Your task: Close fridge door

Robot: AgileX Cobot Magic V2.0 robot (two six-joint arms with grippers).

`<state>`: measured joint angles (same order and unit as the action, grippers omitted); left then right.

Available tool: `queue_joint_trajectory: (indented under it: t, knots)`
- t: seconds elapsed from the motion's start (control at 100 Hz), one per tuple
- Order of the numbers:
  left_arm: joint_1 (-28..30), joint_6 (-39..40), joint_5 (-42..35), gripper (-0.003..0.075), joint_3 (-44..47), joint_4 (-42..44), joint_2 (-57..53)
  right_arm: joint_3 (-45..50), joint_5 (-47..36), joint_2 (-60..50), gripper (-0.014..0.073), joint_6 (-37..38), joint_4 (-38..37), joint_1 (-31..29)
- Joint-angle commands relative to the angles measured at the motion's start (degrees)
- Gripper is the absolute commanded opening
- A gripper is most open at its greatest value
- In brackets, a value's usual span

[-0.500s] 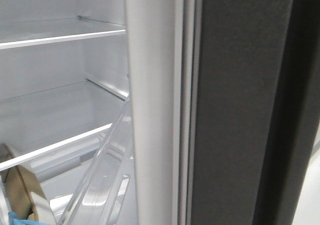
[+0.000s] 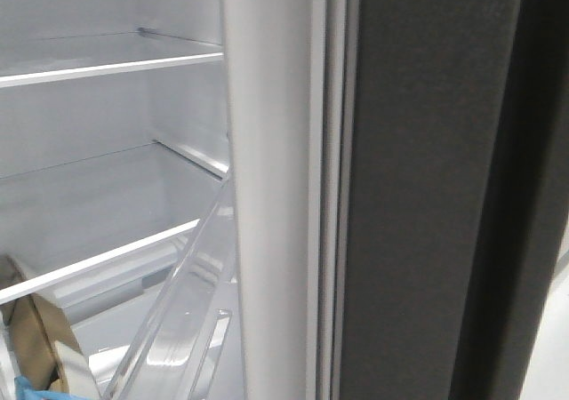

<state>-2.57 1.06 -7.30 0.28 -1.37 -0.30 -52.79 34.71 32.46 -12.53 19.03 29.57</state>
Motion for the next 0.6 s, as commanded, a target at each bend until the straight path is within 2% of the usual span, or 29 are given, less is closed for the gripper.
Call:
queue_joint_trajectory:
  t: [0.0, 0.45, 0.59]
  knots:
    - [-0.53, 0.29, -4.16, -0.002, 2.01, -0.35, -1.17, -1.96, -4.95, 1.62, -0.0045, -0.8, 0.32, 1.18]
    - [-0.53, 0.29, -4.16, -0.002, 2.01, -0.35, -1.17, -1.96, -11.41, 9.01, -0.0044, -1.66, 0.41, 7.99]
    - [-0.53, 0.29, -4.16, -0.002, 2.01, -0.35, -1.17, -4.74, -11.72, 13.33, -0.0045, -3.3, 0.41, 9.95]
